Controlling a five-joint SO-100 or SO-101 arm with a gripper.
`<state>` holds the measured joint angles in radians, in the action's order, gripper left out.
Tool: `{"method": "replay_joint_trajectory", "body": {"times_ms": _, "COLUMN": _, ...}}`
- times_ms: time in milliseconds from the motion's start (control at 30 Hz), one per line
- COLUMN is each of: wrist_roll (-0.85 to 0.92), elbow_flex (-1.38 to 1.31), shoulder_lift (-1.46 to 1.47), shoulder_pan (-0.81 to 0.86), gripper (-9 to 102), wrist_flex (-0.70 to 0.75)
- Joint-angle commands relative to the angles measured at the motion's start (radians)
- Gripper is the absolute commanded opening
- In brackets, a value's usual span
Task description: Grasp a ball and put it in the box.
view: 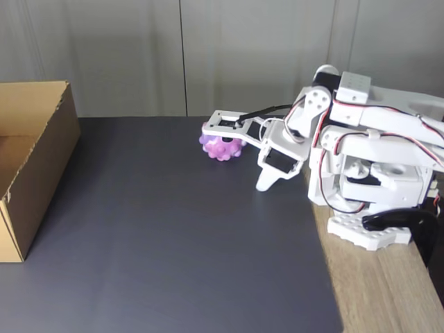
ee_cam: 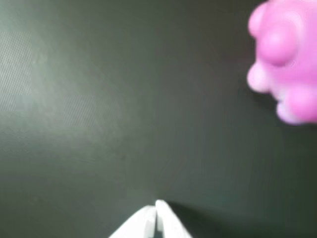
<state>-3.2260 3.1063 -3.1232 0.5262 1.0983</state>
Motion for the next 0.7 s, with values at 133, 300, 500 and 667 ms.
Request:
{"method": "replay_joint_trajectory", "body": {"times_ms": 133, "wrist_roll": -0.018, "elbow_flex": -0.13, "shoulder_lift": -0.003, "shoulder_pan": -0.023, "gripper": 0, "wrist_flex": -0.003}}
{"method": "replay_joint_trajectory", "body": {"times_ms": 300, "wrist_roll": -0.028, "elbow_flex": -0.224, "shoulder_lift": 0.028, "shoulder_pan": 0.002, "gripper": 0, "wrist_flex": 0.008}}
{"method": "replay_joint_trajectory", "body": {"times_ms": 500, "wrist_roll": -0.055, "elbow_flex": -0.445, "shoulder_lift": 0.267, "shoulder_pan": 0.118, "gripper": 0, "wrist_flex": -0.058}}
{"method": "replay_joint_trajectory", "body": {"times_ms": 667, "wrist_roll": -0.087, "elbow_flex": -0.653, "shoulder_lift": 0.505, "shoulder_pan": 0.218, "gripper": 0, "wrist_flex": -0.147}}
